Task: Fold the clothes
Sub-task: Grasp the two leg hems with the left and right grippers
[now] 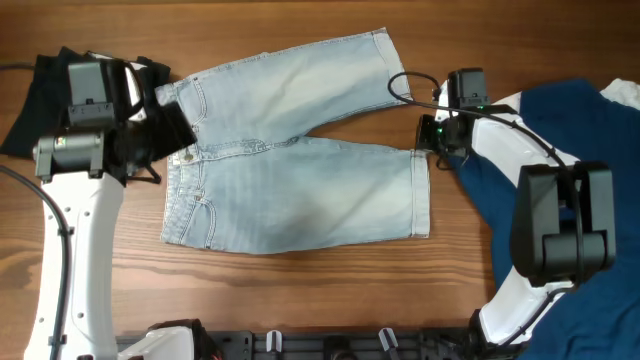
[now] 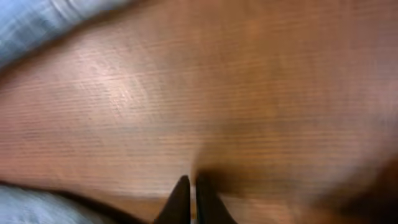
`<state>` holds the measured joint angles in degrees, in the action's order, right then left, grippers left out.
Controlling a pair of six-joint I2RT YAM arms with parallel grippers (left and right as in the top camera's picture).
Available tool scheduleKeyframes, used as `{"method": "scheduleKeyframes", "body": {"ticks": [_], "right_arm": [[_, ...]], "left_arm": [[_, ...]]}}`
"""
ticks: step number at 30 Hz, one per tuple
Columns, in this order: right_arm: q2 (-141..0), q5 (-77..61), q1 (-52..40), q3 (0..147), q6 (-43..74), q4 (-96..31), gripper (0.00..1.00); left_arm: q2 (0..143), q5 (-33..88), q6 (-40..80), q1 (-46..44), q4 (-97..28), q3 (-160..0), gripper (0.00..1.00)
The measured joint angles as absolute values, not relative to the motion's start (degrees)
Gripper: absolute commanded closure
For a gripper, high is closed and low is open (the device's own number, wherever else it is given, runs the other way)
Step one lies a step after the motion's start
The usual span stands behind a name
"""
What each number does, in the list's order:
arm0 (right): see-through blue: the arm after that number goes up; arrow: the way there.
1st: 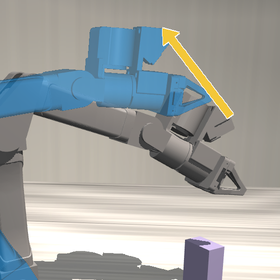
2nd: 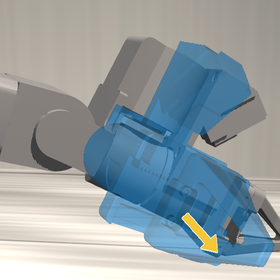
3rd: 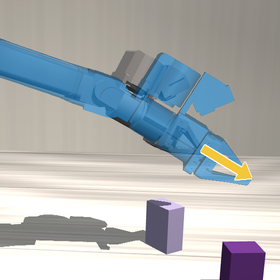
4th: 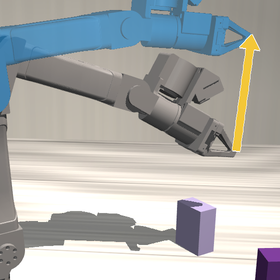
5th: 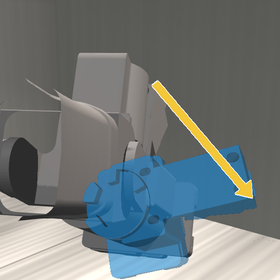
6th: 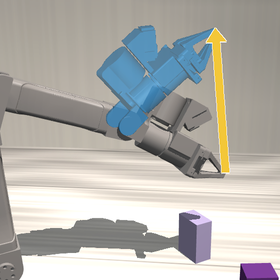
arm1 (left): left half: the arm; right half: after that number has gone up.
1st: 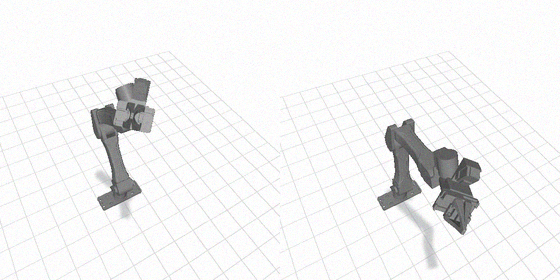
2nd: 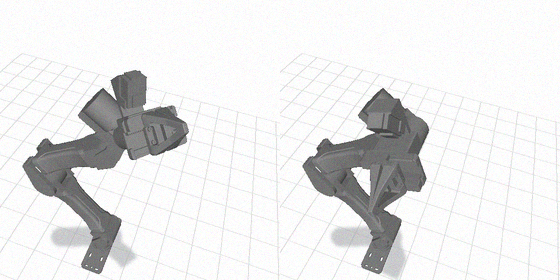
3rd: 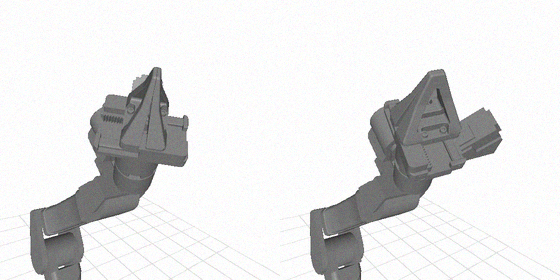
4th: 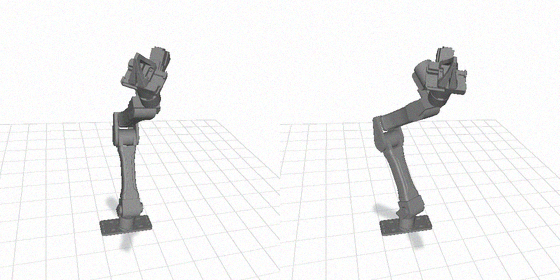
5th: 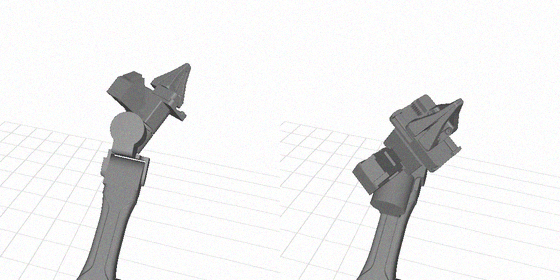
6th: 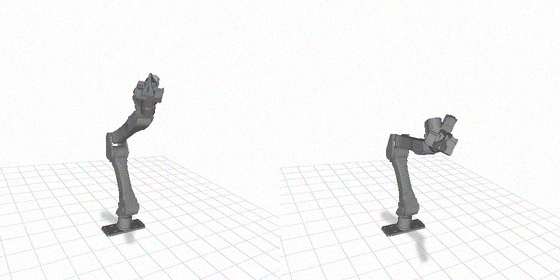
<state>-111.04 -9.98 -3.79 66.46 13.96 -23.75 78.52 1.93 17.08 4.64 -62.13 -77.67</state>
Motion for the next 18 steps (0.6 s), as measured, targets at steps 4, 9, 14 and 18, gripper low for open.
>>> {"method": "scheduleKeyframes", "body": {"ticks": [4,9,14,18], "right_arm": [[-111.1,-11.0,-0.1,67.5,14.5,-22.8,0.54],[-96.8,-20.8,4.5,68.8,13.4,-41.6,0.39],[-87.9,-23.3,4.5,68.6,14.3,-56.6,0.38],[-88.1,-23.6,4.4,60.5,14.8,-56.2,0.35]], "left_arm": [[78.6,0.9,17.6,4.6,-66.5,-77.6,0.0],[79.0,-3.4,27.5,7.8,-64.2,-65.0,0.46],[84.1,-1.6,33.0,13.4,-56.4,-49.5,0.53],[89.5,-0.7,33.9,14.0,-50.4,-45.1,0.63]]}}
